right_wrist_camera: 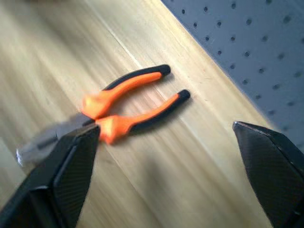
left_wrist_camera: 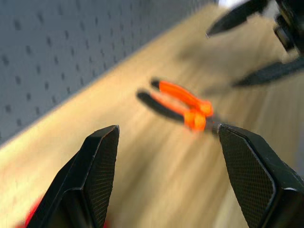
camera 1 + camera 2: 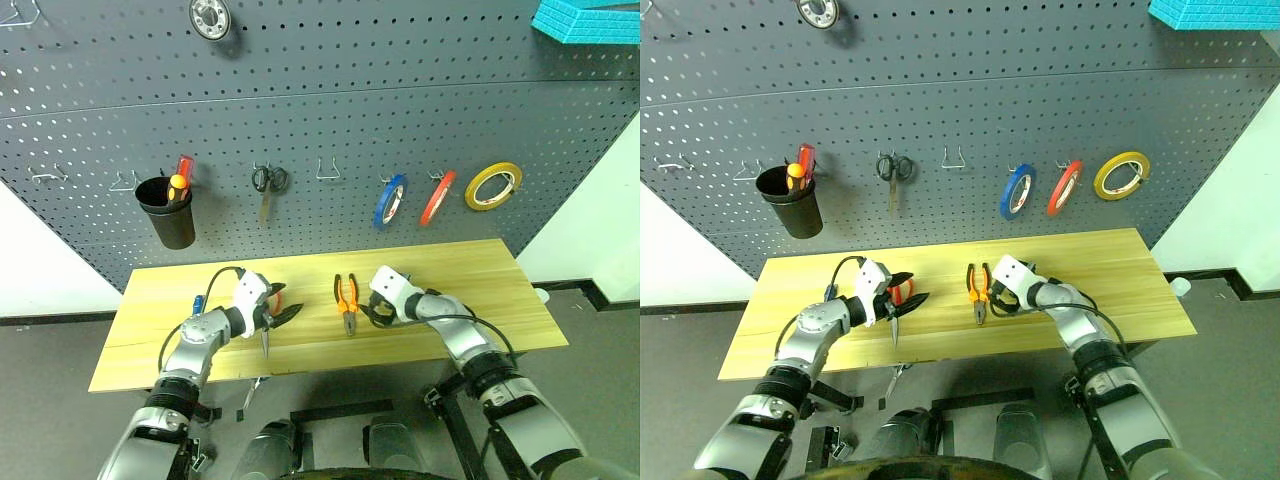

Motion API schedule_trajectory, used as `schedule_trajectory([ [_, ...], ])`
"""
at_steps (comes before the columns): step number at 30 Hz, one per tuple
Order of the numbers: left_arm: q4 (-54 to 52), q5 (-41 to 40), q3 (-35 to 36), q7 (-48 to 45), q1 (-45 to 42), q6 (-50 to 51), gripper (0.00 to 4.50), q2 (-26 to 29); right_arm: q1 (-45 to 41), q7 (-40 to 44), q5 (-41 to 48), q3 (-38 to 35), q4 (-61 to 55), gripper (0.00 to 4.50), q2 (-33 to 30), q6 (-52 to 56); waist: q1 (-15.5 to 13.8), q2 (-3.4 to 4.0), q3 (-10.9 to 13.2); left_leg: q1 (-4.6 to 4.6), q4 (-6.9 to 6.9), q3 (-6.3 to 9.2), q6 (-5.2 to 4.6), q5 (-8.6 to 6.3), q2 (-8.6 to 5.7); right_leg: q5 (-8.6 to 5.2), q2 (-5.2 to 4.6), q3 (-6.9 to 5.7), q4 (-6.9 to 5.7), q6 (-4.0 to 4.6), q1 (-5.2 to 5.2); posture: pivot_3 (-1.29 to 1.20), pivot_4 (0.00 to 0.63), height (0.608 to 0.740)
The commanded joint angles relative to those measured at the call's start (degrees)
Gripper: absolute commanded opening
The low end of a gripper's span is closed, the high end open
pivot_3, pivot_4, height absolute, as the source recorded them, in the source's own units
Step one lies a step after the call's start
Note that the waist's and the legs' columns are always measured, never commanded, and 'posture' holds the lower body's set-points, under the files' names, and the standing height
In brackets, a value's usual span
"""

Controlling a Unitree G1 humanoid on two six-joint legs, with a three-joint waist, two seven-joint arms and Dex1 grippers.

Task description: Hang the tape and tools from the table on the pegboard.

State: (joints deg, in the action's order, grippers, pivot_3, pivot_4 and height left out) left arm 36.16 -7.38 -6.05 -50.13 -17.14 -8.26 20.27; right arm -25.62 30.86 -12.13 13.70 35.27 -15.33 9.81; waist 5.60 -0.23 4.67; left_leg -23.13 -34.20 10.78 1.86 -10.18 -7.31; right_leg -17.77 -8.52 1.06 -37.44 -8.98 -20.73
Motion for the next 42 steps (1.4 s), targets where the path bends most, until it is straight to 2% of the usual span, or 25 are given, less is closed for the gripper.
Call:
schedule_trajectory([
  [1, 1.5, 1.0, -0.2, -3.7, -1.5, -0.4, 3.47, 2.9, -3.1, -5.1, 1.8, -2.7, -4.4, 4.48, 5.6, 15.9, 0.0, 0.03, 0.0, -0.02, 0.04, 0.03, 0.01, 0.01, -0.02, 0.0, 0.02, 0.04, -0.02, 0.01, -0.08, -0.08, 0.061, 0.728],
  [6, 5.5, 1.3, 0.6, -6.9, -2.7, -0.8, 3.47, 5.3, -7.0, -11.9, 3.2, -5.6, -4.5, 4.48, 12.3, 30.8, -0.1, 0.06, 0.0, -0.13, 0.2, 0.13, 0.11, 0.07, -0.08, 0.01, -0.01, 0.05, -0.1, 0.02, -0.31, -0.08, 0.063, 0.728],
  [14, 8.4, 0.4, 3.3, -5.8, -3.3, -1.4, 3.47, 5.9, -16.7, -22.2, 9.7, -15.5, 9.3, 4.48, 19.5, 36.6, 0.3, 0.09, 0.0, -0.15, 0.25, 0.17, 0.18, 0.1, -0.08, 0.03, -0.01, 0.05, -0.15, 0.04, -0.4, -0.08, 0.064, 0.728],
  [25, 4.9, -1.8, 4.9, -8.3, -1.0, -0.2, 3.47, 6.0, -24.0, -27.2, 11.0, -16.8, 26.8, 4.48, 22.0, 28.1, 1.8, 0.14, 0.1, -0.14, 0.32, 0.2, 0.22, 0.15, -0.11, 0.03, -0.02, 0.06, -0.31, 0.05, -0.48, -0.06, 0.072, 0.728],
  [37, 1.5, -2.6, 5.9, -7.7, 1.4, 0.9, 3.47, 5.6, -25.7, -30.9, 11.3, -17.8, 35.3, 4.48, 22.7, 21.1, 1.7, 0.22, 0.1, -0.13, 0.32, 0.22, 0.22, 0.15, -0.13, 0.02, -0.01, 0.13, -0.5, 0.08, -0.59, -0.05, 0.075, 0.728],
  [42, 1.0, -2.9, 5.8, -7.4, 1.8, 1.2, 3.47, 5.3, -25.8, -31.8, 11.5, -18.5, 36.6, 2.99, 22.2, 19.6, 1.7, 0.23, 0.1, -0.13, 0.32, 0.25, 0.23, 0.15, -0.14, 0.01, -0.01, 0.12, -0.5, 0.08, -0.59, -0.05, 0.072, 0.728],
])
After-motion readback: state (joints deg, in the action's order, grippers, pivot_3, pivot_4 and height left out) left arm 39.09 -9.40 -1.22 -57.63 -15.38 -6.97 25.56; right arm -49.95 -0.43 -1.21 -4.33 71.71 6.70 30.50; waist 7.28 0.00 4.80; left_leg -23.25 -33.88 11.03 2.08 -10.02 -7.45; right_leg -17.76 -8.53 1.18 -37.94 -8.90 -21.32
